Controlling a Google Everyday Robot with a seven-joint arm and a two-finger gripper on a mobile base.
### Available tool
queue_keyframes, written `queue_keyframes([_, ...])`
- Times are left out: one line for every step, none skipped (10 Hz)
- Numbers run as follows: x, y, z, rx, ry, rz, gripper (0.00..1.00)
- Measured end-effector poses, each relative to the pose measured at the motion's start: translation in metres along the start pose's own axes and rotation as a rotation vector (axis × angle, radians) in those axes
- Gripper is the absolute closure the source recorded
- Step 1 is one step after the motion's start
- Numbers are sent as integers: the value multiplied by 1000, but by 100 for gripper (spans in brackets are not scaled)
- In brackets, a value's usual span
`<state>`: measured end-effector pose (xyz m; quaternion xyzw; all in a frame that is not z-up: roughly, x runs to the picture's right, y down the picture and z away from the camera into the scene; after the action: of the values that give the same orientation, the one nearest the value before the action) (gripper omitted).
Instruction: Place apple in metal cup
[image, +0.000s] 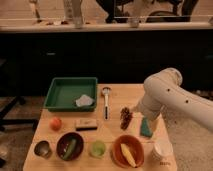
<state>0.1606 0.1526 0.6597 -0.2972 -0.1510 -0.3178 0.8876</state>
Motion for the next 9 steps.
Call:
queue_keyframes([-11, -5, 2, -5, 6, -24, 20])
queue_keyframes([-22, -11, 5, -9, 10, -47, 20])
queue_keyframes([-31, -15, 7, -9, 11, -61, 20])
queue_keyframes([-28, -13, 7, -11, 18, -59, 20])
queue_keyframes([-28, -12, 6, -12, 18, -57, 20])
queue_keyframes([-28, -13, 7, -12, 17, -58, 20])
queue_keyframes([-29, -14, 7, -12, 16, -61, 20])
queue_keyframes([-29, -14, 7, -12, 16, -61, 20])
queue_keyframes([-29, -13, 7, -11, 15, -59, 20])
